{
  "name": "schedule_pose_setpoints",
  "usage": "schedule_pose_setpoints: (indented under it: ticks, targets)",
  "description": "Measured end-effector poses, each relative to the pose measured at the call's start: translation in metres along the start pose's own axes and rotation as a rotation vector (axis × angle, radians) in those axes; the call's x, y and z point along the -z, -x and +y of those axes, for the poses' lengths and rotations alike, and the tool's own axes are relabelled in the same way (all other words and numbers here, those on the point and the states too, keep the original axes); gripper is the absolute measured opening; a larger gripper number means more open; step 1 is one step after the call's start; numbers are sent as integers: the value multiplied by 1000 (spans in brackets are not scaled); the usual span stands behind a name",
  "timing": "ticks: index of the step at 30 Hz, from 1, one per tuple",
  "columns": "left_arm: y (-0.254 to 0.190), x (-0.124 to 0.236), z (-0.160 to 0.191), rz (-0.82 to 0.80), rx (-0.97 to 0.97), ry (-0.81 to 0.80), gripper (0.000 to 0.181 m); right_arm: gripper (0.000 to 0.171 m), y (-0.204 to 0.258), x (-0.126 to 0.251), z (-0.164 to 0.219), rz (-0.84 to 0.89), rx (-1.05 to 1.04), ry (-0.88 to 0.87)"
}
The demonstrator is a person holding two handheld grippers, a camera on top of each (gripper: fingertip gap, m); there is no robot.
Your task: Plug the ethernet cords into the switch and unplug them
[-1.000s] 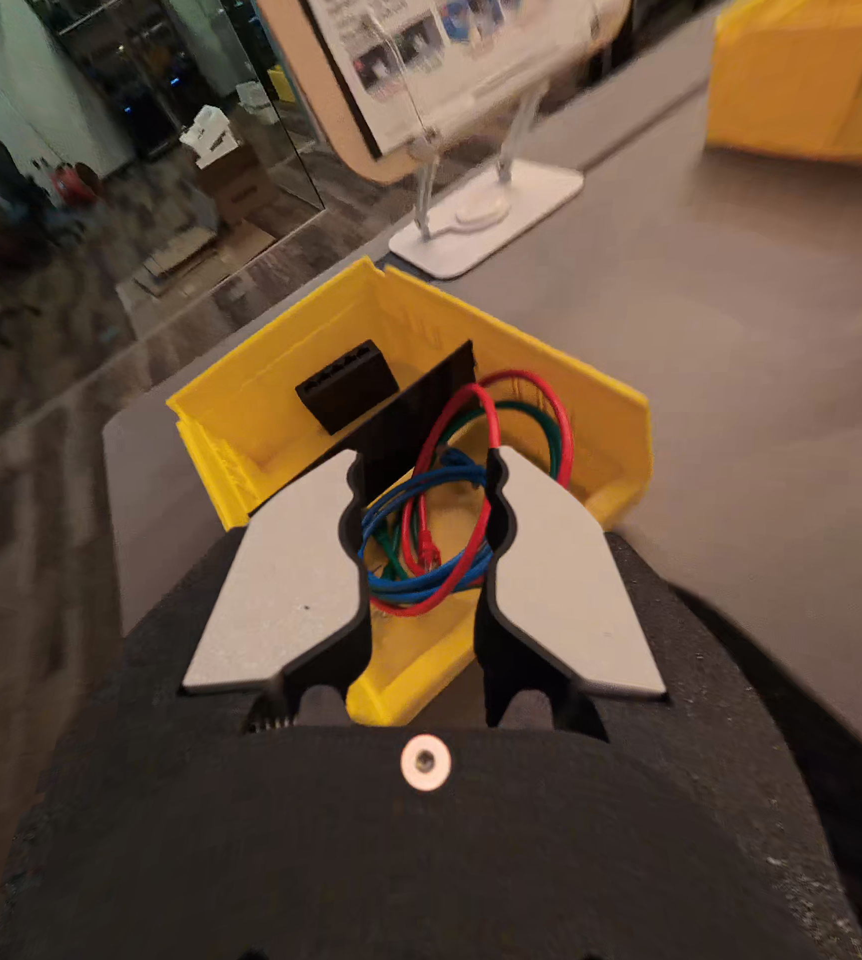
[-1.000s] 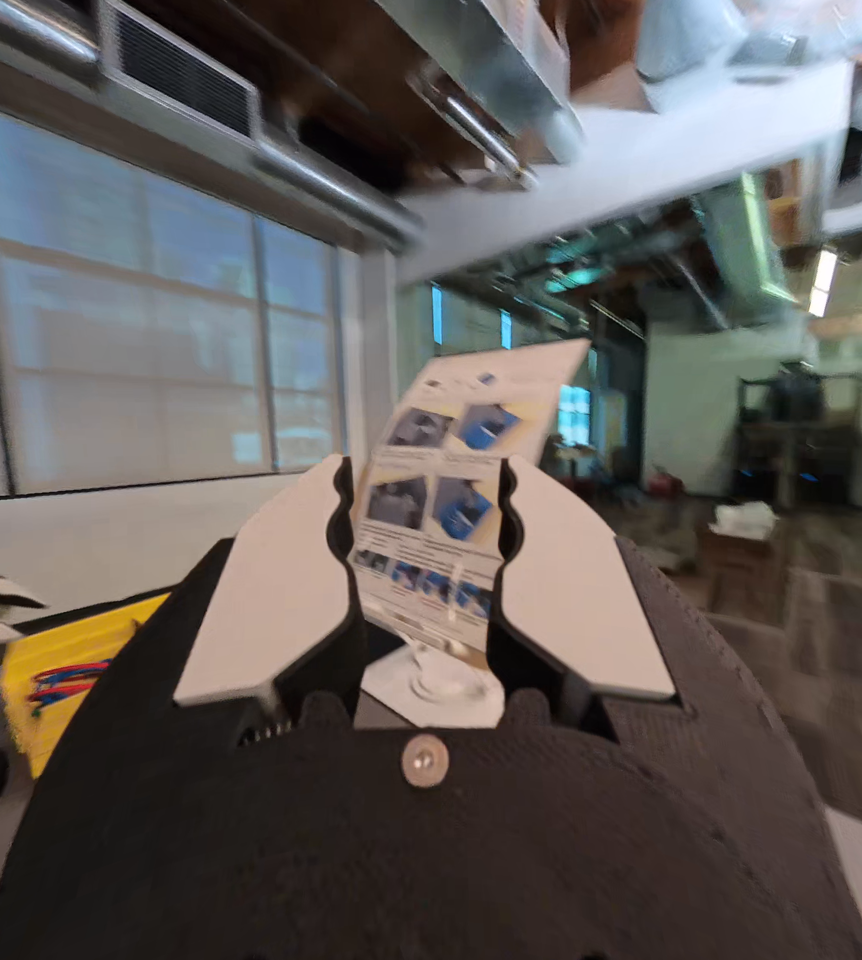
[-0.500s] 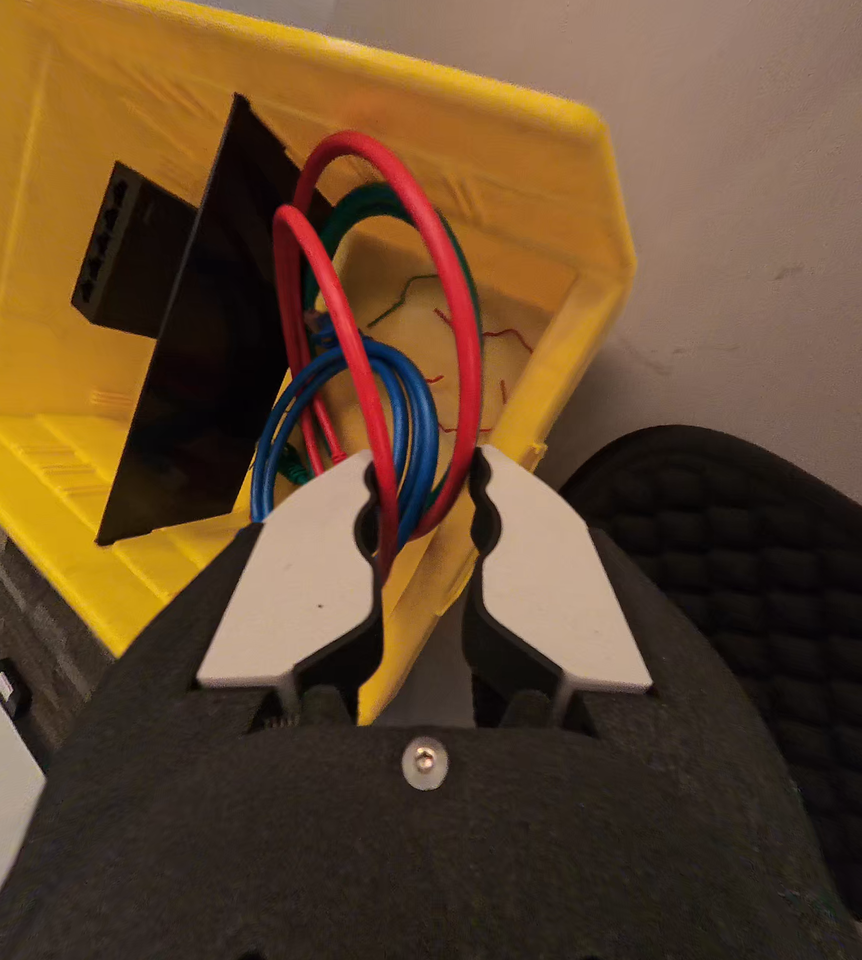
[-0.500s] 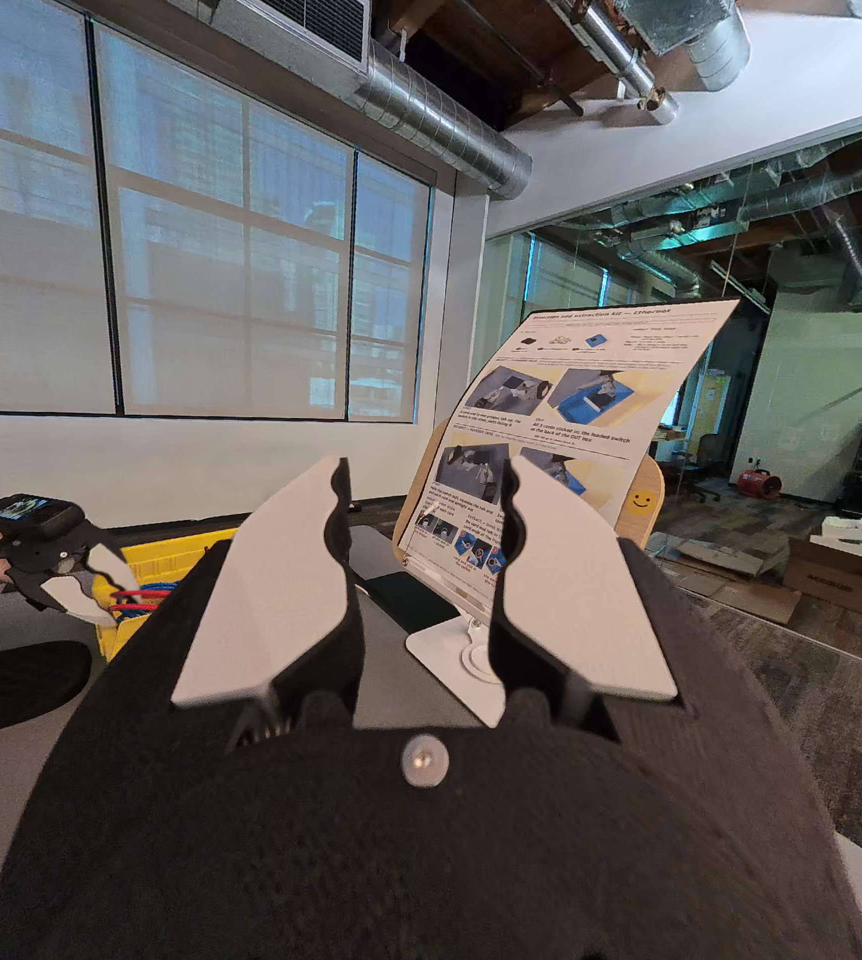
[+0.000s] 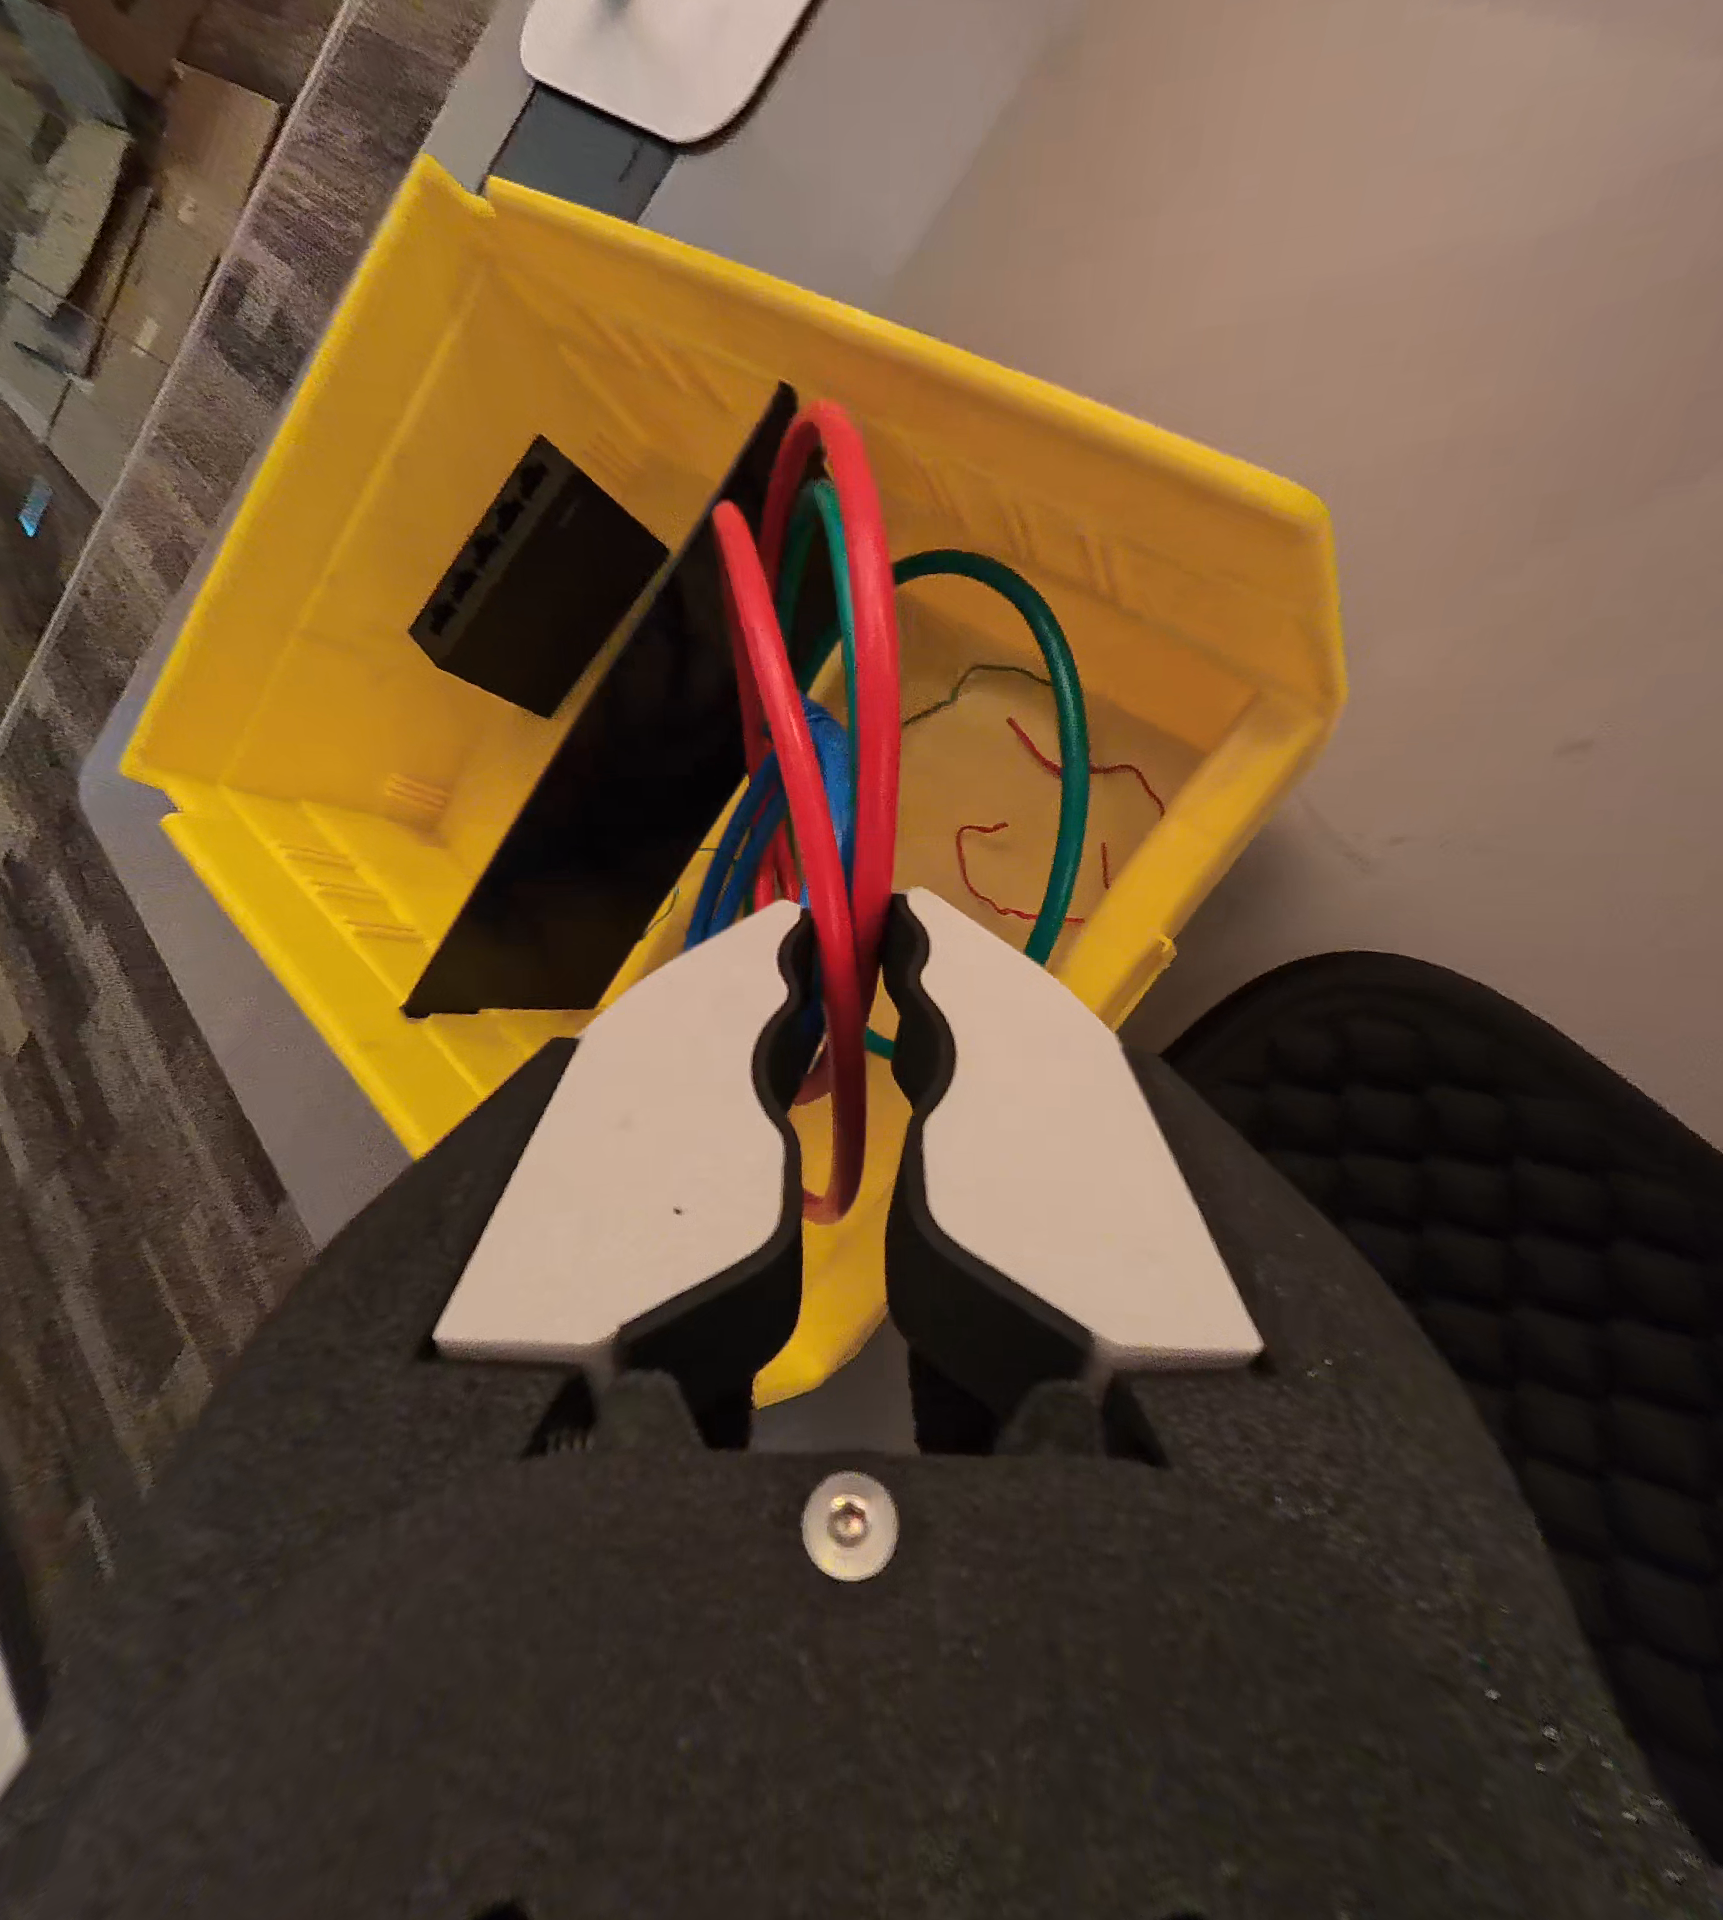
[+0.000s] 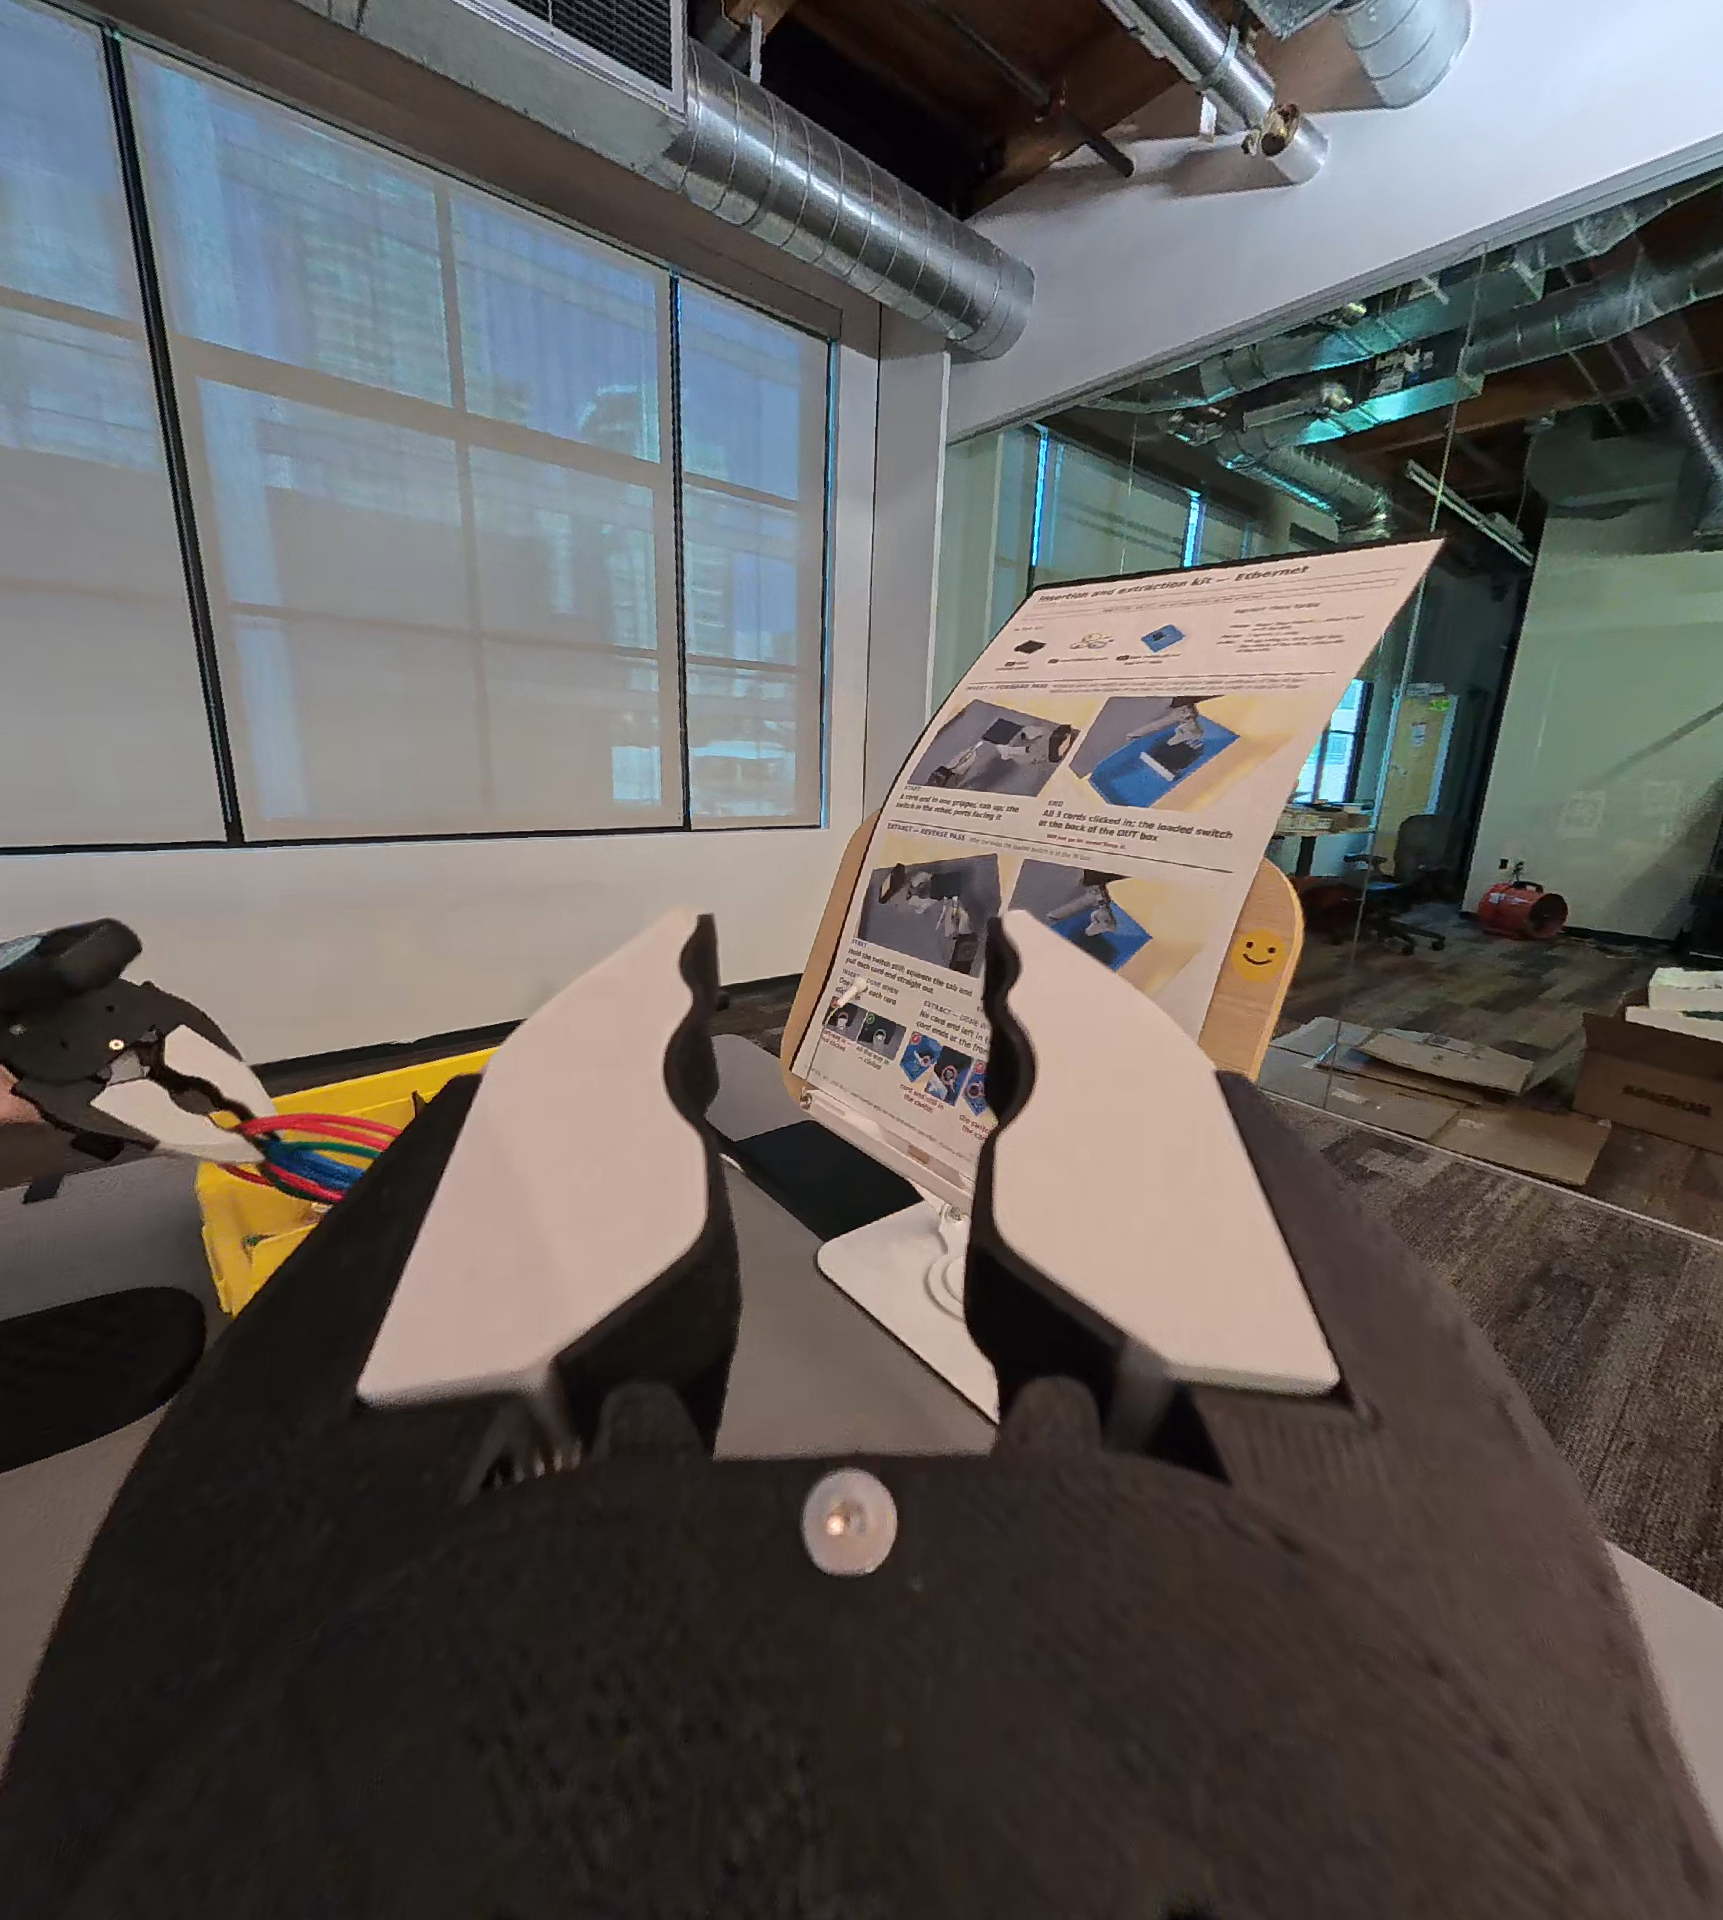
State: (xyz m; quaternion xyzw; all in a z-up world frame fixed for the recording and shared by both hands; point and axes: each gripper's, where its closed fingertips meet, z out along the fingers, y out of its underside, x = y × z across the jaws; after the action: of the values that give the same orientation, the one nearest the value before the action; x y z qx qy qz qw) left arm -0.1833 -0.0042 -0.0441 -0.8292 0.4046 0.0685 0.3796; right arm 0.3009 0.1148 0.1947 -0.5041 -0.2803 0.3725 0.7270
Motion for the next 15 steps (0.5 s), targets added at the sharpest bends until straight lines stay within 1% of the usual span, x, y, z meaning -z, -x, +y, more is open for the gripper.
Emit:
schedule_pose_setpoints:
  ticks: [3,9,12,13,15]
  targets:
    - [6,6,-2,-34,-9,9,11,50,-3,3,-1,7,-11,4]
    - [2,10,-8,-54,-38,15,11,49,-11,10,-4,29,-26,-14]
    - [-11,9,-8,-17,-47,29,27,49,-14,12,-2,34,-36,5]
    - [-17,8,-6,7,-39,44,29,49,-15,13,-1,38,-37,7]
    - [-27,6,1,36,-31,74,43,49,-17,14,-2,44,-39,5]
